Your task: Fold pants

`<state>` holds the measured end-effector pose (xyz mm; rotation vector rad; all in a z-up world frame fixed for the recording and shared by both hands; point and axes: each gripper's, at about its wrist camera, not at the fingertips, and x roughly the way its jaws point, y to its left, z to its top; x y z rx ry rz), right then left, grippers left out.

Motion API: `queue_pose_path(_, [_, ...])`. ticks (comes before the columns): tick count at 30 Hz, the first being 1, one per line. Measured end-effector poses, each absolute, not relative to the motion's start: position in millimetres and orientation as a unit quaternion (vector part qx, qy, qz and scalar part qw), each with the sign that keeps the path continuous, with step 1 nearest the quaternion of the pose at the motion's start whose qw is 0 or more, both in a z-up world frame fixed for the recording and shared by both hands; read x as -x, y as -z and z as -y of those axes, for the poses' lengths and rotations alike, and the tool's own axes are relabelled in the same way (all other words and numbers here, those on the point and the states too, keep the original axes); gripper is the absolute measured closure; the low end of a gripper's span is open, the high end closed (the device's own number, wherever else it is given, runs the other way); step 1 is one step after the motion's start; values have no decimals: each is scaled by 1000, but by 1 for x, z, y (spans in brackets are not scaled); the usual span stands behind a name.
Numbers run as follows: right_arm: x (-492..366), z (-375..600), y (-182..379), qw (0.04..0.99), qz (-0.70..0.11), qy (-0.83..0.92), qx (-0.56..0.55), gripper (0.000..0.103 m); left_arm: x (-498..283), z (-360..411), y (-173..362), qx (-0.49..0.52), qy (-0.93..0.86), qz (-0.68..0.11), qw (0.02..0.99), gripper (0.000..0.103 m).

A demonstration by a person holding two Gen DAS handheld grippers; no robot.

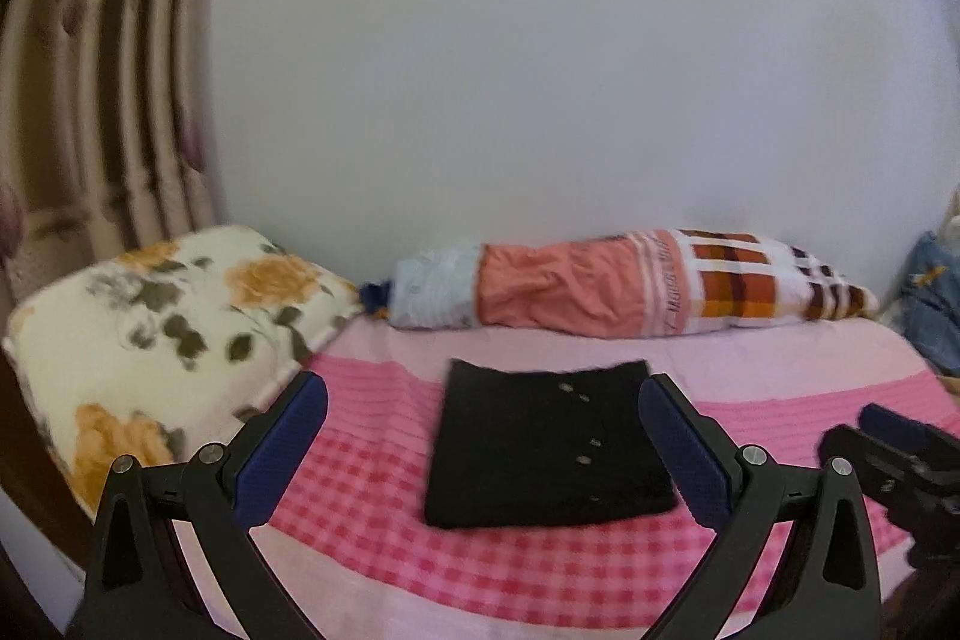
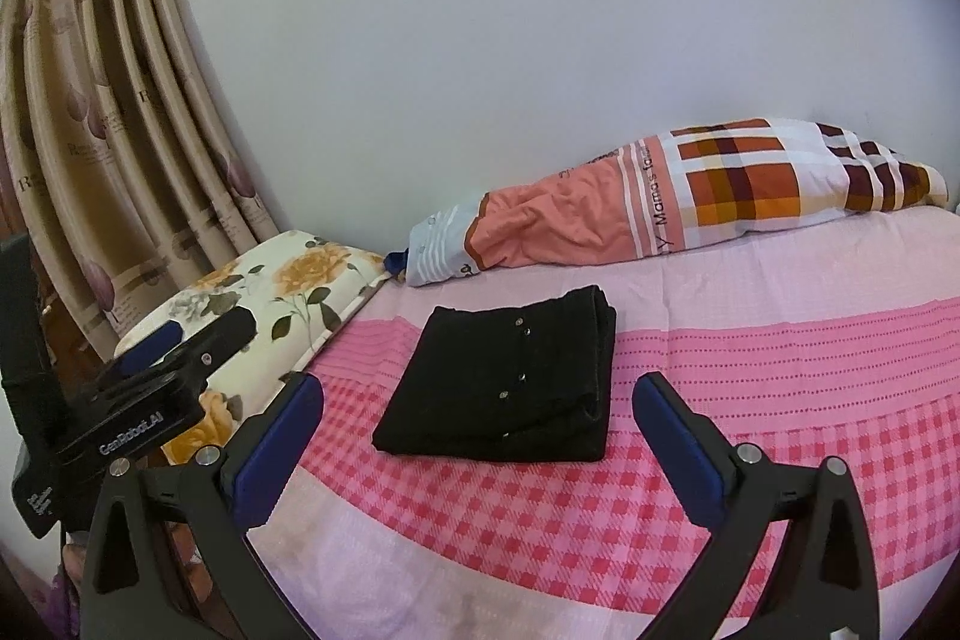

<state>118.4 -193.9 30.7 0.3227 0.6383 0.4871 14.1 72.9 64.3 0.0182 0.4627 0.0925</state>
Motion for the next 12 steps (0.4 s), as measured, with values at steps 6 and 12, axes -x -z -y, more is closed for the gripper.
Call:
queue_pose_path(6, [-116,191,-26,911,-312,-225,-150,1,-15,-69,-53,-2,-38,-223,974,0])
queue_pose_path(12, [-116,185,-25,912,-316,-221,-139,1,-20,-75,-48,12,-35,-237,971,0])
